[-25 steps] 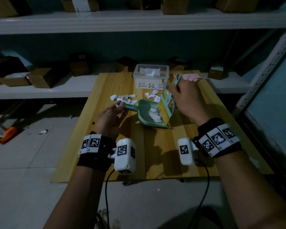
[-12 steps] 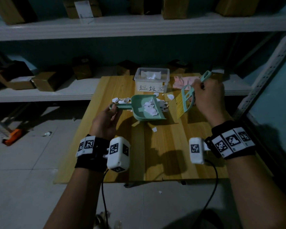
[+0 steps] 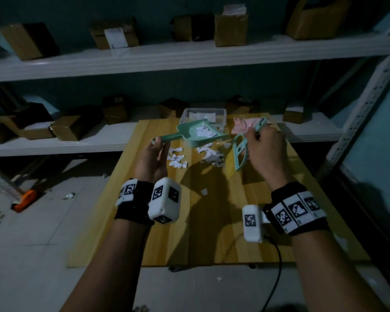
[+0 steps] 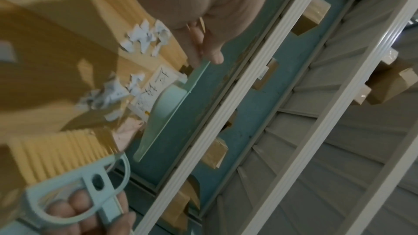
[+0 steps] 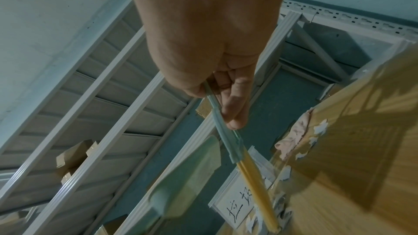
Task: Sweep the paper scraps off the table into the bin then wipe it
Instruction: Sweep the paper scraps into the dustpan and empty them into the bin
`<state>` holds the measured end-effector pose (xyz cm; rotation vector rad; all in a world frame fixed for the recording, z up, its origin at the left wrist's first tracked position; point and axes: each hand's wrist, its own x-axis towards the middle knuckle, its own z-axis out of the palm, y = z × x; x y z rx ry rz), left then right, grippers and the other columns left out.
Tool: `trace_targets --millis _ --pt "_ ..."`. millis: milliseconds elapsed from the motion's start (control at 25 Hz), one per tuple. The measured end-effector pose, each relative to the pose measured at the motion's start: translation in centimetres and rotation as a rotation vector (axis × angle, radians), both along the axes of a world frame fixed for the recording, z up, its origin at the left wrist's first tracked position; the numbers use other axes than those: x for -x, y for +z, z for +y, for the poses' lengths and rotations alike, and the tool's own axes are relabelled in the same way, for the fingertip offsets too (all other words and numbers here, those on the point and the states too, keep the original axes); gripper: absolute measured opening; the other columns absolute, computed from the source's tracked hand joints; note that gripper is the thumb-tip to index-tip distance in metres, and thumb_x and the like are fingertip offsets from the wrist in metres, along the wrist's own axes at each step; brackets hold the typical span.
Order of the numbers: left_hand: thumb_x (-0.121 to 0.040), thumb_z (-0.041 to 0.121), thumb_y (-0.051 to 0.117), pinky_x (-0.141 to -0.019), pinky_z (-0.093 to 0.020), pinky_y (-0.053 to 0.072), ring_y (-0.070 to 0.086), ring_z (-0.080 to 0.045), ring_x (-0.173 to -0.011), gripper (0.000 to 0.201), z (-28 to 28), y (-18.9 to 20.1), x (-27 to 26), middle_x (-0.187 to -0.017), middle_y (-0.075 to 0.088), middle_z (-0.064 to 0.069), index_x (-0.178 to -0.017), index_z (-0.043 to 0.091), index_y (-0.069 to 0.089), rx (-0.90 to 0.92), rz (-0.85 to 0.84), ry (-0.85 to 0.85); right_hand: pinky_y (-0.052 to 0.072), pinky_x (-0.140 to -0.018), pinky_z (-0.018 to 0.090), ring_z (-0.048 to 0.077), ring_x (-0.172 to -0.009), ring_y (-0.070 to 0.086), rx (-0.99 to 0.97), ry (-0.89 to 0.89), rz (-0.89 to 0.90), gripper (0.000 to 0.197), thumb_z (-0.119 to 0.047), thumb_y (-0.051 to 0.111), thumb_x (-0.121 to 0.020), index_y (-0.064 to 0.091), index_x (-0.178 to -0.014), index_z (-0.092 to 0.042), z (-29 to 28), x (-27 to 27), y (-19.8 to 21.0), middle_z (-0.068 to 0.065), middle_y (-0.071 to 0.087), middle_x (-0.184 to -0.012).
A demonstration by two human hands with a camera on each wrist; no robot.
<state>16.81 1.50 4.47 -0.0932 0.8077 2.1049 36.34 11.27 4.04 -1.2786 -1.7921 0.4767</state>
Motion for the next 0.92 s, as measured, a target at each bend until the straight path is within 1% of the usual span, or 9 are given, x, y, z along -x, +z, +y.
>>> trace_targets --millis 120,200,240,320,400,520,680,800,920 --pt "-0.098 0.0 0.052 -0.081 -0.026 0.058 0.064 -0.012 -0.073 0.016 1.9 1.1 -0.2 -0.077 0.066 -0.008 -0.083 0.001 0.057 -0.029 0.105 0.006 0.037 -0.04 0.006 -0.007 -0.057 0.055 0.028 0.001 0.018 0.023 -0.033 0.042 -0.104 0.052 -0.086 -0.022 0.3 -0.2 0.2 -0.011 0.053 -0.07" --pt "-0.099 -0.002 0.05 -0.073 -0.022 0.059 0.066 -0.011 -0.07 0.02 3.1 1.6 0.0 -0.072 0.066 -0.007 -0.079 0.001 0.055 -0.042 0.176 0.004 0.04 -0.041 0.008 -0.006 -0.058 0.056 0.036 0.0 0.028 0.023 -0.033 0.042 -0.103 0.052 -0.087 -0.022 0.5 -0.1 0.1 -0.01 0.055 -0.072" --pt "-0.098 -0.002 0.052 -0.074 -0.023 0.059 0.068 -0.012 -0.075 0.018 3.8 1.7 0.3 -0.078 0.068 -0.008 -0.08 0.001 0.056 -0.022 0.217 -0.005 0.045 -0.043 0.01 -0.004 -0.058 0.057 0.031 -0.006 0.034 0.023 -0.034 0.042 -0.103 0.052 -0.085 -0.023 0.6 -0.2 0.1 -0.01 0.056 -0.072" --pt "-0.092 -0.002 0.062 -0.088 -0.031 0.058 0.069 -0.021 -0.098 0.004 5.3 1.8 0.7 -0.106 0.07 -0.016 -0.094 -0.004 0.063 0.049 0.277 0.009 0.05 -0.045 0.012 -0.002 -0.057 0.059 0.014 -0.023 0.037 0.026 -0.036 0.042 -0.103 0.049 -0.08 -0.026 0.7 -0.3 0.1 -0.008 0.056 -0.069" --pt "-0.09 0.003 0.066 -0.094 -0.031 0.054 0.062 -0.028 -0.118 0.021 6.4 2.4 0.9 -0.125 0.064 -0.021 -0.109 -0.005 0.064 0.122 0.319 0.031 0.047 -0.044 0.011 -0.002 -0.055 0.057 0.006 -0.022 0.051 0.029 -0.036 0.042 -0.103 0.049 -0.077 -0.026 0.9 -0.6 0.3 -0.007 0.055 -0.065" --pt "-0.095 0.018 0.062 -0.103 -0.023 0.042 0.051 -0.029 -0.129 0.01 8.2 4.1 1.2 -0.14 0.052 -0.022 -0.1 0.01 0.06 0.08 0.1 -0.096 0.052 -0.05 0.016 -0.001 -0.057 0.058 0.009 -0.016 0.077 0.03 -0.036 0.043 -0.103 0.048 -0.075 -0.026 1.0 -1.2 0.5 -0.008 0.053 -0.065" --pt "-0.082 0.005 0.076 -0.084 -0.032 0.055 0.066 -0.033 -0.109 0.034 8.7 4.1 0.3 -0.115 0.068 -0.025 -0.112 -0.007 0.065 0.215 0.467 0.083 0.054 -0.051 0.015 -0.003 -0.058 0.057 0.03 -0.021 0.101 0.026 -0.036 0.043 -0.103 0.05 -0.081 -0.024 1.3 -1.5 0.3 -0.011 0.052 -0.066" --pt "-0.08 0.005 0.078 -0.081 -0.033 0.061 0.073 -0.024 -0.091 0.031 9.9 4.6 -0.2 -0.099 0.073 -0.015 -0.109 0.0 0.068 0.301 0.549 0.133 0.042 -0.04 0.006 -0.005 -0.057 0.055 0.038 -0.013 0.089 0.023 -0.035 0.043 -0.103 0.054 -0.089 -0.021 1.2 -1.2 -0.1 -0.011 0.052 -0.069" --pt "-0.08 0.003 0.076 -0.078 -0.031 0.061 0.072 -0.022 -0.088 0.028 11.1 4.9 -0.2 -0.099 0.074 -0.013 -0.107 0.0 0.069 0.311 0.574 0.16 0.037 -0.036 0.006 0.0 -0.054 0.057 0.027 0.038 0.069 0.025 -0.034 0.042 -0.104 0.055 -0.09 -0.019 1.2 -0.6 -0.5 -0.005 0.058 -0.072"
